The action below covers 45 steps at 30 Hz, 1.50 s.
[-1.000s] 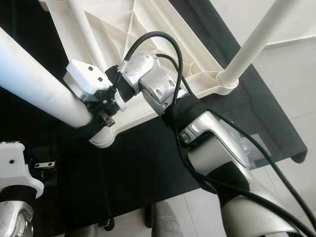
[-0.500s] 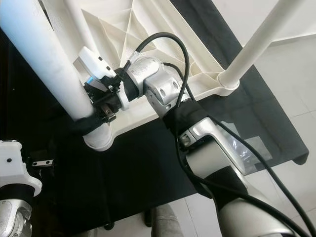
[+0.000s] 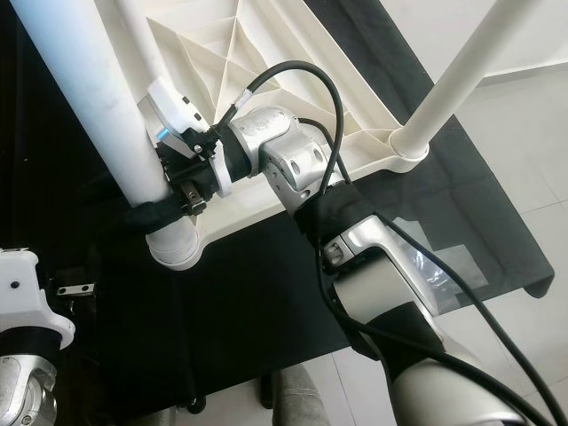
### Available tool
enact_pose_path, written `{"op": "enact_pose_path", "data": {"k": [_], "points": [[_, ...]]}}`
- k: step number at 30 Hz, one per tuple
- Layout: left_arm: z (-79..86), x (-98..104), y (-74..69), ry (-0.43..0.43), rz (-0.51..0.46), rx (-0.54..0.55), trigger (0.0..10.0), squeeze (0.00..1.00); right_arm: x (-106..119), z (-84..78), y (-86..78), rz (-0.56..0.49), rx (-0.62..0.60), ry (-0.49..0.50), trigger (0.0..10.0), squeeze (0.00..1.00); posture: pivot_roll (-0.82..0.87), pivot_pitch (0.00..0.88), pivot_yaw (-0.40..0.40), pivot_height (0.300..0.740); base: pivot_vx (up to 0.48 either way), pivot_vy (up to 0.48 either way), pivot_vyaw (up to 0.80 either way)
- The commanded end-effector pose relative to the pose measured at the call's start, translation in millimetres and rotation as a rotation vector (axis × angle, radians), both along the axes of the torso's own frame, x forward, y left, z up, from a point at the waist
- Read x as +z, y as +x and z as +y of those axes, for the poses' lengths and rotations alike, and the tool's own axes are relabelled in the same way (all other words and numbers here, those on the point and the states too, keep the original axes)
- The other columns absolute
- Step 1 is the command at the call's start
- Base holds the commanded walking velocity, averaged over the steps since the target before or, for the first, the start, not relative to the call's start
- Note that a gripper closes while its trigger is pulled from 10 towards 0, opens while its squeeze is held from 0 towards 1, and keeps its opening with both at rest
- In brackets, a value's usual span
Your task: Building children table
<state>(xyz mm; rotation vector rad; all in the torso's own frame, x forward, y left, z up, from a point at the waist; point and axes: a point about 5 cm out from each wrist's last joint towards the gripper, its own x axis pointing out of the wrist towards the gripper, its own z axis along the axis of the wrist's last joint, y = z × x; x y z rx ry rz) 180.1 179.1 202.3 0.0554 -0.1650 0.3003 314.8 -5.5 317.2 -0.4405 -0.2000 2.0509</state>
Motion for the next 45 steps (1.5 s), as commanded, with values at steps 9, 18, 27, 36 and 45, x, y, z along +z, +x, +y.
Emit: {"op": "enact_pose_path", "data": {"k": [9, 18, 27, 36, 45], "points": [[9.1, -4.5, -1.7, 0.018, 0.031, 0.04, 10.0, 0.0, -47.0, -8.9, 8.4, 0.004, -0.08, -0.225, 10.0, 0.0, 0.01, 0.474, -0.072, 0.74, 0.0, 0.0, 0.0], [17.8, -0.3, -0.5, 0.041, 0.017, 0.063, 10.0, 0.0, -50.6, -13.4, 9.3, 0.043, -0.089, -0.227, 10.0, 0.0, 0.01, 0.472, -0.068, 0.74, 0.0, 0.0, 0.0], [34.9, 16.3, 2.3, 0.081, -0.038, 0.099, 10.0, 0.0, -73.1, -12.3, 10.7, 0.141, -0.422, -0.198, 10.0, 0.0, 0.0, 0.462, -0.079, 0.74, 0.0, 0.0, 0.0], [66.3, 72.8, 12.7, 0.083, -0.252, 0.017, 10.0, 0.0, -119.3, -14.0, -2.8, 0.298, -1.136, -0.005, 10.0, 0.0, 0.01, 0.426, -0.058, 0.74, 0.0, 0.0, 0.0], [43.3, 109.9, 22.9, 0.043, -0.369, -0.437, 10.0, 0.0, -122.2, -1.8, -7.9, 0.303, -1.159, 0.034, 10.0, 0.0, 0.02, 0.362, -0.034, 0.74, 0.0, 0.0, 0.0]]}}
